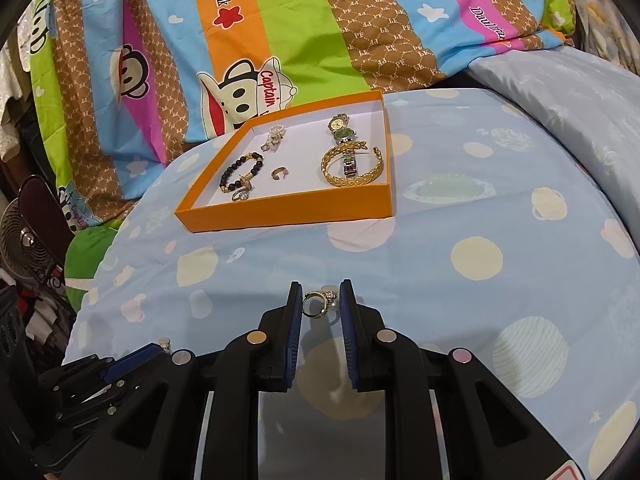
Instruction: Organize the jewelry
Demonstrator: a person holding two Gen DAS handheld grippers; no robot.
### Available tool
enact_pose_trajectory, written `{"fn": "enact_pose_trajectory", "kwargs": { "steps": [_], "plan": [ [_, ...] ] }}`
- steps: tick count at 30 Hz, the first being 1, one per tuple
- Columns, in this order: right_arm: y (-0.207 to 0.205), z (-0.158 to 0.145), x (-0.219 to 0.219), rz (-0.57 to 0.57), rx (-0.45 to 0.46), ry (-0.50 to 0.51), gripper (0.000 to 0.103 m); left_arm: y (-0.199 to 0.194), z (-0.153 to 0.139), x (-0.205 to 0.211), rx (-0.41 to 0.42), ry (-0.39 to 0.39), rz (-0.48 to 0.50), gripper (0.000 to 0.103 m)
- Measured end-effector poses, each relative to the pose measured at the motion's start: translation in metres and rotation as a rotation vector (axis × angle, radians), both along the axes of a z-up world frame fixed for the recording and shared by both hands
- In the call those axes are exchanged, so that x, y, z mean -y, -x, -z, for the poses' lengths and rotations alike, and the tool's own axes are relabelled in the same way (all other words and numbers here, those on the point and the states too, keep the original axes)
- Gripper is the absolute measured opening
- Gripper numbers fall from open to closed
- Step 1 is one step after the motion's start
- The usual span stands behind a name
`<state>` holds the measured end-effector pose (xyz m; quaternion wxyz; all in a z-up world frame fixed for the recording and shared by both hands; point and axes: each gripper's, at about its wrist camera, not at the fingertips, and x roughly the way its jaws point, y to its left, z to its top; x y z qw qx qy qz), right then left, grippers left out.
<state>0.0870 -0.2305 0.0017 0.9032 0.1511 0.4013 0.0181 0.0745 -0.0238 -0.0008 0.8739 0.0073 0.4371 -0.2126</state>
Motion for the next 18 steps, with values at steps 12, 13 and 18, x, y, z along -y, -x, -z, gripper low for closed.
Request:
{"fn": "enact_pose_trajectory", "kwargs": {
  "steps": [12, 13, 18],
  "plan": [
    [-0.003, -0.028, 0.001, -0.021, 0.056, 0.015, 0.018, -0.013, -0.043, 0.006, 0.09, 0.028, 0.035, 0.014],
    [-0.006, -0.033, 0.001, -0.026, 0.066, 0.018, 0.018, -0.017, -0.047, 0.006, 0.099, 0.031, 0.035, 0.014],
    [-0.029, -0.054, 0.004, -0.059, 0.103, 0.018, 0.018, -0.05, -0.073, 0.014, 0.161, 0.046, 0.041, 0.014]
  ]
}}
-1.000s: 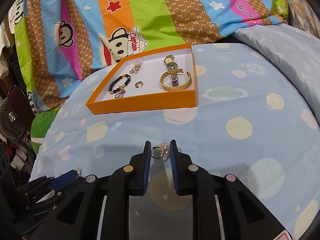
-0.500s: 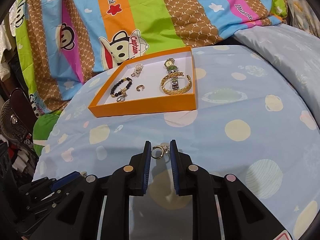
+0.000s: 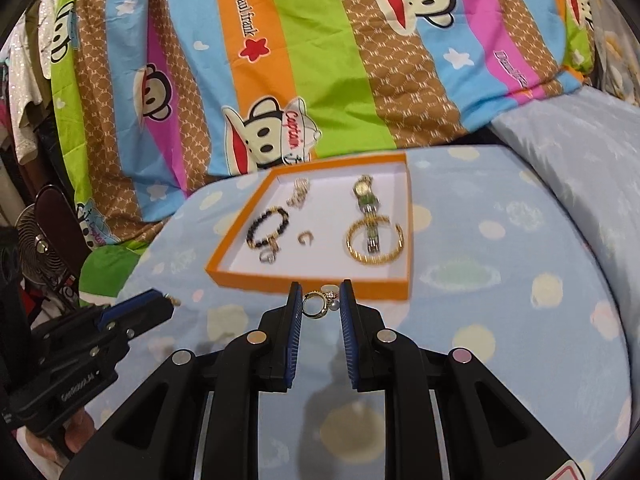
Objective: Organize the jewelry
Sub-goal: 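Lower the charm earring and gold ring into the orange box and open both tools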
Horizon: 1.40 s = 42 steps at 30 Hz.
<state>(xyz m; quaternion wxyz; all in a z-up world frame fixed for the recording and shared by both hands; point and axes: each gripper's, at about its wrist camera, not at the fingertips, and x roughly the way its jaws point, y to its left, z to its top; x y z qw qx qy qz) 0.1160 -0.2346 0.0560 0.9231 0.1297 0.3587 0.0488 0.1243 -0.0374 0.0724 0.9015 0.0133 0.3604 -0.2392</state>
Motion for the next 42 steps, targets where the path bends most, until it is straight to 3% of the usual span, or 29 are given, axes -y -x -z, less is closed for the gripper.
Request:
{"fn": "enact_pose_trajectory", "kwargs": {
  "steps": [8, 14, 20, 23, 26, 27, 33, 36, 42],
  "plan": [
    [-0.081, -0.007, -0.001, -0.036, -0.004, 0.005, 0.018, -0.081, -0.014, 0.028, 0.036, 0.001, -0.005, 0.014],
    [-0.136, 0.014, -0.008, -0.055, -0.054, 0.01, 0.018, -0.149, 0.009, 0.049, -0.039, 0.019, -0.015, 0.014],
    [-0.161, 0.039, -0.007, -0.052, -0.094, 0.006, 0.019, -0.18, 0.036, 0.053, -0.109, 0.023, -0.018, 0.014],
    [-0.163, 0.041, -0.007, -0.049, -0.086, 0.014, 0.02, -0.187, 0.042, 0.053, -0.113, 0.023, -0.02, 0.017],
    [-0.161, 0.035, -0.005, -0.039, -0.064, 0.01, 0.02, -0.19, 0.038, 0.049, -0.112, 0.04, -0.033, 0.029],
    [-0.159, 0.031, -0.003, -0.033, -0.055, 0.011, 0.02, -0.19, 0.035, 0.047, -0.111, 0.049, -0.036, 0.034],
    [-0.127, -0.005, 0.012, 0.004, 0.02, -0.004, 0.024, -0.169, -0.001, 0.025, -0.046, 0.096, -0.059, 0.047],
    [-0.105, -0.006, 0.015, 0.006, 0.012, -0.01, 0.025, -0.146, -0.008, 0.014, -0.002, 0.058, -0.082, 0.049],
    [-0.082, 0.036, 0.003, 0.007, -0.086, -0.016, 0.025, -0.124, 0.026, 0.008, -0.035, -0.049, -0.132, 0.049]
  ]
}}
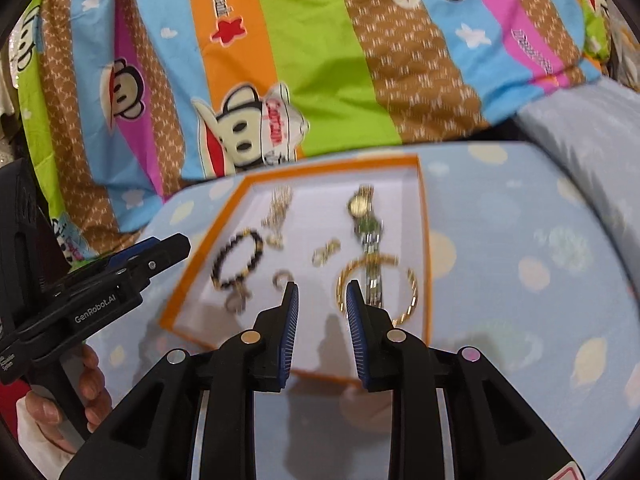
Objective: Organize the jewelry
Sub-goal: 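Lower the charm earring and gold ring into the orange box and open both tools, then lift both open tools out of the orange box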
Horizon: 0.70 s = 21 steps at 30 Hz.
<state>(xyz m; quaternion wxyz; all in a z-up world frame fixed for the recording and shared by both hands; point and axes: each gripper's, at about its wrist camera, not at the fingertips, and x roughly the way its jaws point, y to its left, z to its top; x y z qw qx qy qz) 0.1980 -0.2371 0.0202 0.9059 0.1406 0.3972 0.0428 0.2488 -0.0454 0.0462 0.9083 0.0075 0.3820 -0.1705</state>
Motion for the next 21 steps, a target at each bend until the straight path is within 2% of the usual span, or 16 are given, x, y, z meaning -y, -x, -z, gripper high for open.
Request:
{"fn": "enact_pose_trajectory", "kwargs": {
  "steps": [3, 8, 15, 21],
  "plan": [
    [0.004, 0.015, -0.006, 0.008, -0.026, 0.034, 0.026, 0.007, 0.017, 0.002, 0.003, -0.073, -0.023, 0.049],
    [0.011, 0.017, -0.009, 0.013, -0.016, 0.049, 0.025, 0.017, 0.038, -0.001, -0.043, -0.094, -0.026, 0.049],
    [0.035, 0.017, -0.019, 0.001, -0.019, 0.064, 0.025, 0.044, 0.042, -0.011, -0.055, -0.061, -0.043, 0.049],
    [0.073, 0.016, -0.029, -0.007, -0.01, 0.062, 0.025, 0.079, 0.041, -0.02, -0.058, -0.042, -0.046, 0.049]
  ]
}}
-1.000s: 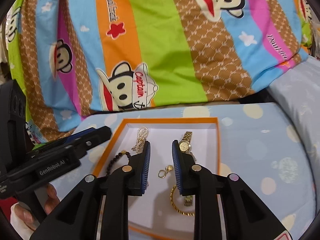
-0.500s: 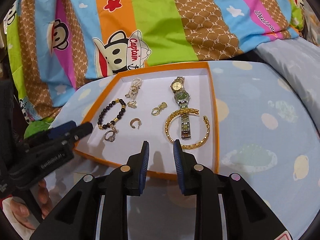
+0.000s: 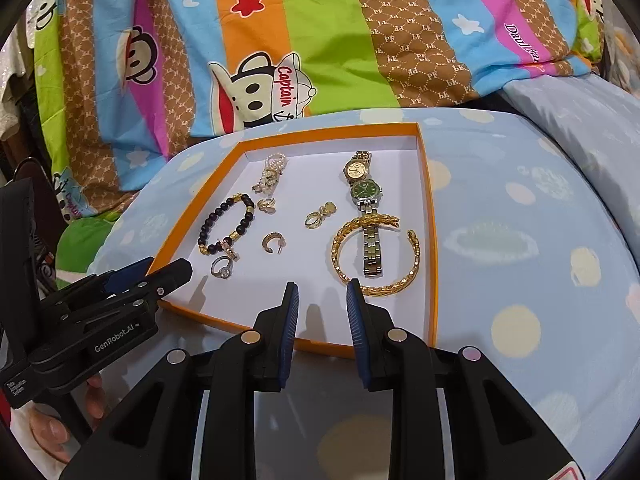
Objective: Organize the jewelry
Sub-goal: 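Lift both open tools out of the orange box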
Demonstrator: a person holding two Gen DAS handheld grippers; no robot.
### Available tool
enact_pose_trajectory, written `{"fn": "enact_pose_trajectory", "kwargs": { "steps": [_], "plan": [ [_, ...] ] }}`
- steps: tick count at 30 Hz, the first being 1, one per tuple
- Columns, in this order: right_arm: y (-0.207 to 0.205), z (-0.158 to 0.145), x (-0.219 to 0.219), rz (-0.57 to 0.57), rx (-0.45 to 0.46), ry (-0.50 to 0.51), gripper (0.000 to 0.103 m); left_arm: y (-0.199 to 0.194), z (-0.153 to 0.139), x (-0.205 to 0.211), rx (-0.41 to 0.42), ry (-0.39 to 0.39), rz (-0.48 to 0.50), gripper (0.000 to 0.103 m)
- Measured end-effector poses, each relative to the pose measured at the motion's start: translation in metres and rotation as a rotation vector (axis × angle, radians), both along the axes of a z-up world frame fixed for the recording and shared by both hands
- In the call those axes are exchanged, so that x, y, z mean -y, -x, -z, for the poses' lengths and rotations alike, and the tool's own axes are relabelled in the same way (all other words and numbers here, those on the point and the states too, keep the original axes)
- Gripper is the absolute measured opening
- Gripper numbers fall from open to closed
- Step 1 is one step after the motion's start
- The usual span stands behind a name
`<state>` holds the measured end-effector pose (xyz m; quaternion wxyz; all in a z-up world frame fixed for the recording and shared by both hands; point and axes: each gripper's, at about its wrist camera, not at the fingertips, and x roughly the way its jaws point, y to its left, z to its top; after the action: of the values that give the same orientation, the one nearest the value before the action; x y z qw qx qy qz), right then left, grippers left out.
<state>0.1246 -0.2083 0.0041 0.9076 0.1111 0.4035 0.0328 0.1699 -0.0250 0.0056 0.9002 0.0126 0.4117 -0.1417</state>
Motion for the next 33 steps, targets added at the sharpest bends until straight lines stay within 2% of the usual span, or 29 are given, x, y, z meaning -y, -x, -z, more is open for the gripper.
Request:
{"fn": "enact_pose_trajectory", "kwargs": {
  "steps": [9, 25, 28, 29, 30, 33],
  "plan": [
    [0.039, -0.001, -0.016, 0.019, 0.017, 0.041, 0.025, 0.041, 0.001, -0.008, 0.008, 0.009, -0.005, 0.049],
    [0.045, -0.001, -0.019, 0.033, 0.041, 0.071, 0.026, 0.047, 0.001, -0.01, 0.024, 0.008, -0.015, 0.049],
    [0.052, -0.003, -0.019, 0.046, 0.064, 0.05, 0.034, 0.052, -0.002, -0.01, 0.049, -0.001, -0.019, 0.049],
    [0.057, -0.006, -0.021, 0.055, 0.077, 0.063, 0.039, 0.054, -0.004, -0.01, 0.061, -0.005, -0.021, 0.052],
    [0.06, -0.007, -0.022, 0.061, 0.084, 0.075, 0.042, 0.057, -0.006, -0.01, 0.078, -0.01, -0.024, 0.06],
    [0.072, -0.01, -0.026, 0.066, 0.107, 0.091, 0.048, 0.072, -0.013, -0.009, 0.129, -0.023, -0.038, 0.077]
  ]
}}
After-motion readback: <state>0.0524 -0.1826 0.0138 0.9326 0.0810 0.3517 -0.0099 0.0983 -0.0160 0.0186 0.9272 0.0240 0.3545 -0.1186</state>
